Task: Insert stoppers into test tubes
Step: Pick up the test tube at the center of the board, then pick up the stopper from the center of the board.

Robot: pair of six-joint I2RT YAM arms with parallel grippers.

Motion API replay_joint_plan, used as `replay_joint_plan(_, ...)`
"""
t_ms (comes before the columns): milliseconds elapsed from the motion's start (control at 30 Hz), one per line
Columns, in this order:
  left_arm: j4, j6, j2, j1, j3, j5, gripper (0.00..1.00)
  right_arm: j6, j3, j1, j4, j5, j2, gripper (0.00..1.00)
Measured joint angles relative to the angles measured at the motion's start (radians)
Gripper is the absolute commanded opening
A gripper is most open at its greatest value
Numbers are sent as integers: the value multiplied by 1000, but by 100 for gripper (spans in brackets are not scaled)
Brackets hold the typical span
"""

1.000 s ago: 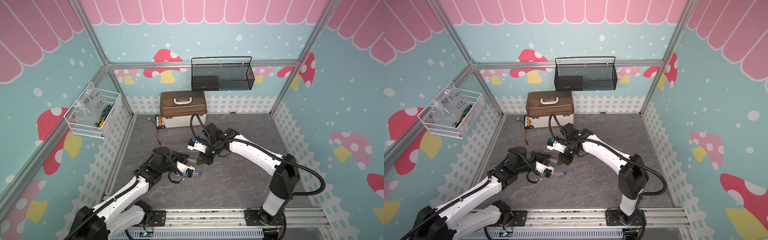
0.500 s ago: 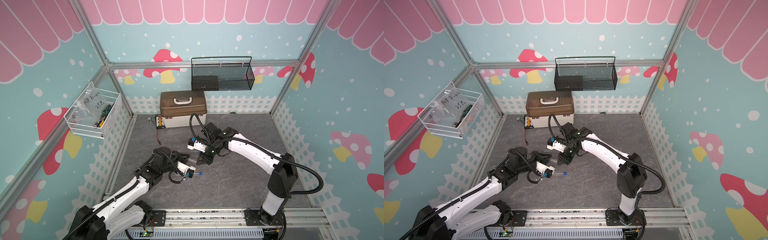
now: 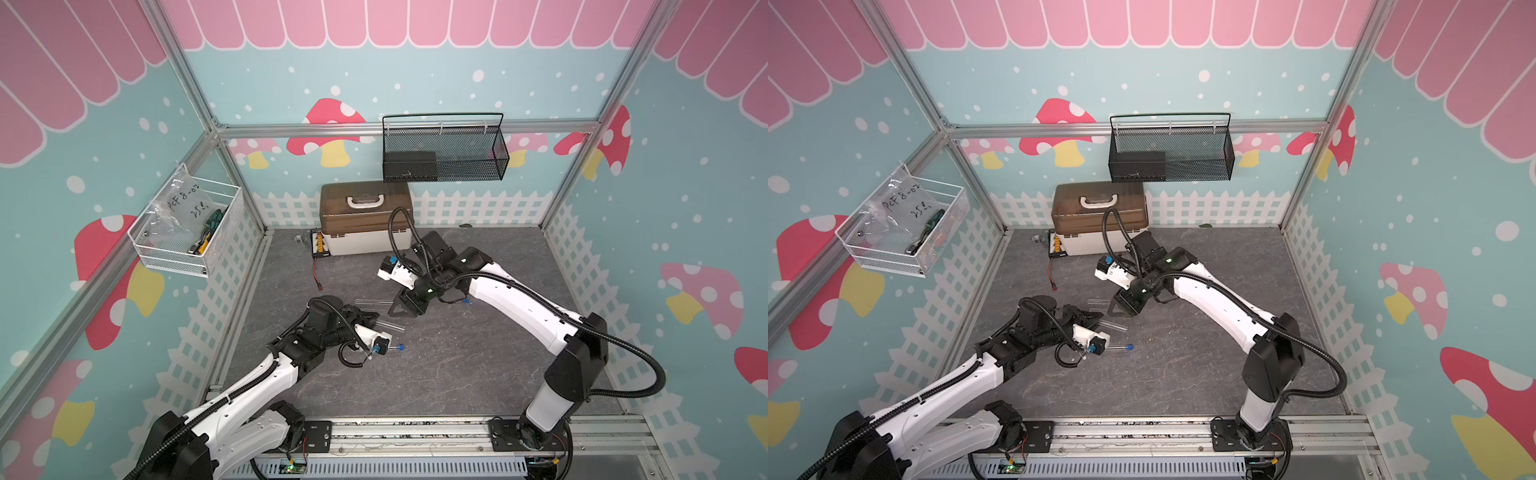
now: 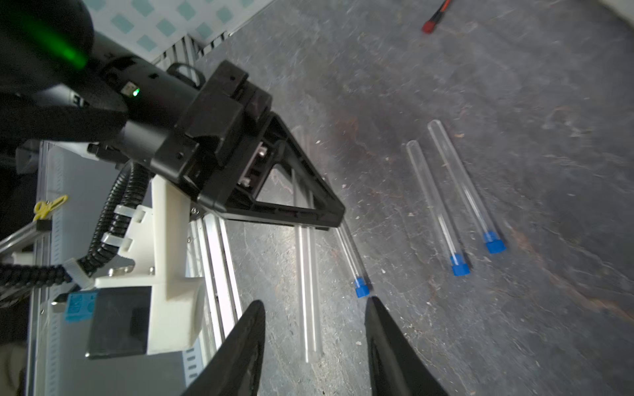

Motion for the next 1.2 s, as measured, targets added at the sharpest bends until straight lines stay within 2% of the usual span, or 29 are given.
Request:
replay_joint_plan(133, -21, -206, 28, 7, 34, -13, 0, 36, -167, -102, 81, 148, -134, 45)
replay_joint_plan(200, -44, -305, 78, 20, 85, -11, 0, 41, -235, -137, 108, 261, -171, 44)
replay_joint_plan(400, -79, -520, 215, 61, 208, 27, 0, 79, -334, -174, 146, 514, -159, 45)
replay_joint_plan(500, -77, -575, 237, 61, 208, 42, 0, 180, -329, -190, 148, 632, -124, 43)
replay_joint_plan(600, -45, -607, 236, 61, 192, 45, 0, 342, -275, -202, 93, 756, -50, 43)
replay_joint_plan(700, -10, -624, 233, 61, 166, 44, 0, 466, -221, -210, 61, 805, 29, 43)
replay_joint_plan(800, 13, -631, 226, 61, 140, 43, 0, 512, -191, -212, 44, 818, 85, 43)
replay_joint_plan(933, 39, -633, 204, 61, 113, 40, 0, 444, -121, -220, 35, 803, 174, 44)
replay_joint_plan(1200, 76, -633, 190, 61, 102, 40, 0, 69, -78, -261, -10, 767, 301, 44)
